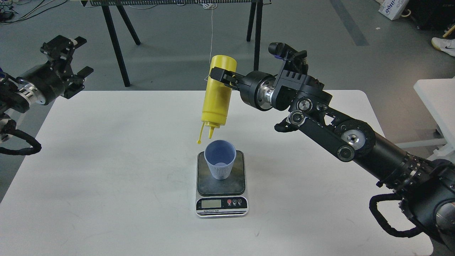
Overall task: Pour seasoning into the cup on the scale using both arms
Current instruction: 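Raise the yellow bottle upright away from the cup, then set the yellow bottle back down on the table with the right gripper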
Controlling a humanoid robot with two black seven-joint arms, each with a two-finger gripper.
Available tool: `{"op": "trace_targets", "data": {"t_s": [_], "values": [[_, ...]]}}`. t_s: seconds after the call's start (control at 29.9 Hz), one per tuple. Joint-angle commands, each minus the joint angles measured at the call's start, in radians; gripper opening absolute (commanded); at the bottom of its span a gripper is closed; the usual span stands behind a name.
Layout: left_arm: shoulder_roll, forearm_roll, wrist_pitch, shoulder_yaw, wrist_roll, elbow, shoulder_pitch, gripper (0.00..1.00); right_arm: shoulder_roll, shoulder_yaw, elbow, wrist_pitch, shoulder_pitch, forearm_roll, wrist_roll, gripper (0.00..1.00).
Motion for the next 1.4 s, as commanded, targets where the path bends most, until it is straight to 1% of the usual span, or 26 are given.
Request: {"op": "trace_targets", "data": {"t_s": [0.0,0.2,0.37,0.8,0.9,1.04,1.14,1.2,1.3,1.37], "values": [[-0.001,0.000,0.000,0.000,0.000,0.000,0.000,0.97,-0.005,-0.006,0.000,0.000,0.002,-0.004,0.001,0.03],[-0.001,0.002,0.000,0.001,0.000,0.000,0.002,0.97,-0.008,-0.026,0.000,0.000,0.008,-0.007,0.006,0.03],[-0.001,0.002,0.000,0.001,0.000,0.000,0.002,0.97,-0.008,-0.035,-0.001,0.000,0.006,-0.058,0.009,0.03],[-0.001,0.003,0.000,0.003,0.000,0.000,0.003,0.97,-0.006,-0.041,-0.009,0.000,0.006,-0.060,0.009,0.04],[-0.003,0.003,0.000,0.005,0.000,0.000,0.003,0.97,0.001,0.011,-0.044,-0.006,0.011,-0.046,0.007,0.03],[-0.001,0.008,0.000,0.006,0.000,0.000,0.005,0.97,0.013,0.192,-0.093,-0.004,0.020,-0.014,0.006,0.03],[-0.001,0.009,0.000,0.008,0.000,0.000,0.005,0.97,0.023,0.302,-0.135,-0.004,0.041,0.133,-0.013,0.03],[0.000,0.009,0.000,0.008,0.000,0.000,0.005,0.97,0.006,0.350,-0.161,-0.004,0.061,0.280,-0.039,0.03],[0.003,0.009,0.000,0.009,0.000,0.000,0.003,0.97,-0.077,0.419,-0.218,-0.003,0.066,0.556,-0.095,0.03],[0.005,0.009,0.000,0.009,0.000,0.000,0.003,0.97,-0.129,0.457,-0.254,0.008,0.057,0.766,-0.099,0.03]]}}
